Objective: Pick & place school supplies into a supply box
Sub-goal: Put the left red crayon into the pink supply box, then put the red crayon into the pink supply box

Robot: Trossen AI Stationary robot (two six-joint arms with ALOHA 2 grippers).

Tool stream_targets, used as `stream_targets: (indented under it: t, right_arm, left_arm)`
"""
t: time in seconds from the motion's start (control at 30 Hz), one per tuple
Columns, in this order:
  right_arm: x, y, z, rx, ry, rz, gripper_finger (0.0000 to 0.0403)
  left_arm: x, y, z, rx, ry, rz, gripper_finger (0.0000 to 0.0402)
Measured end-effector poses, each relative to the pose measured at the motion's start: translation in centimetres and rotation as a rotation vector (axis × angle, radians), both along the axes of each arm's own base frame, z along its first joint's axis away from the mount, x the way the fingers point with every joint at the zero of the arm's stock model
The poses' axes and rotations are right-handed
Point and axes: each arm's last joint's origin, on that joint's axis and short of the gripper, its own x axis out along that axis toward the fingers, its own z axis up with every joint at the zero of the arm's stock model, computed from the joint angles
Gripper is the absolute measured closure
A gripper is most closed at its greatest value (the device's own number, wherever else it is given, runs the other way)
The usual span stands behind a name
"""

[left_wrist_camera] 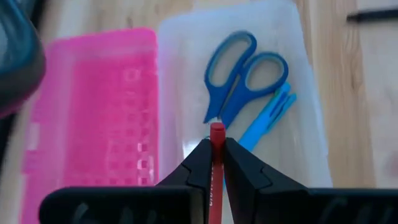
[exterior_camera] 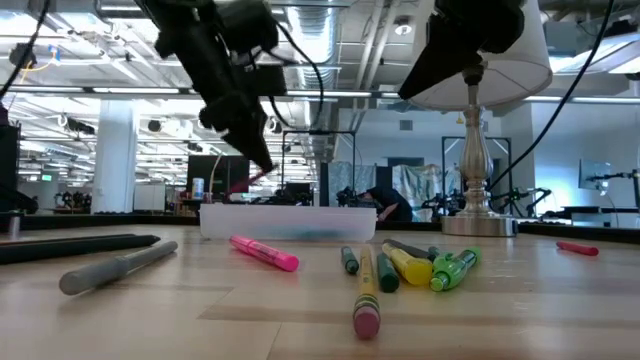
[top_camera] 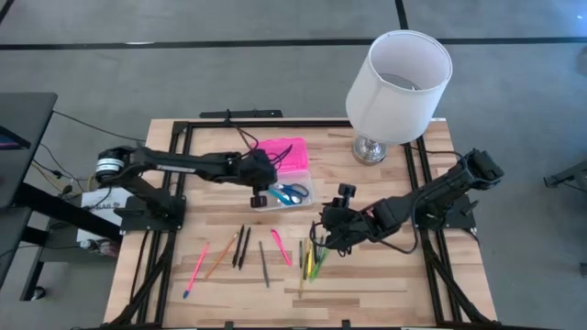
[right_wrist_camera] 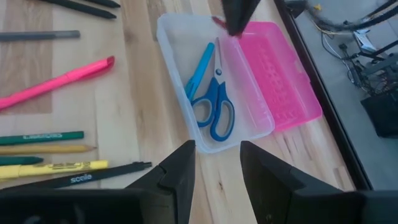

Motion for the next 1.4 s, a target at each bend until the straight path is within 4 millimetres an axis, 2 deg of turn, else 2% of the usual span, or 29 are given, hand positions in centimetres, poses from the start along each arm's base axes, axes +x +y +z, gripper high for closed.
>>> stream_targets:
  t: [0.13,0.3,0.7,0.83,0.97,1.13,1.4]
  right_arm:
    - [0.1,-0.5,0.0,-0.003,0.006,-0.016,0.0281]
    - [0.1,-0.8,-0.1,0.002,0.013,-0.036,0.0281]
    - [-0.4,-0.5,-0.9,0.097,0.117,-0.002,0.0281]
    - [-1.1,0.2,-1.6,0.159,0.173,-0.026,0.0281]
    - [-2.8,0.3,-2.4,0.228,0.183,-0.268,0.0281]
    - [-5.0,-0.7,-4.2,0.309,0.190,-0.611,0.0281]
    - [-6.9,-1.3,-6.9,0.395,0.212,-0.842,0.0281]
  left_arm:
    - [0.8,0.7,-1.3,0.002,0.046,0.003,0.0380]
    - [1.5,1.0,-1.6,0.000,0.057,0.009,0.0369]
    - [2.4,0.8,0.2,0.028,0.022,-0.015,0.0241]
    - [2.3,-1.1,0.9,0.021,0.028,-0.064,0.0224]
    - [1.7,-3.6,1.5,0.023,0.062,-0.073,0.0222]
    - [0.4,-7.3,1.9,0.052,0.106,-0.027,0.0221]
    - [-1.6,-12.7,1.6,0.142,0.164,-0.012,0.0221]
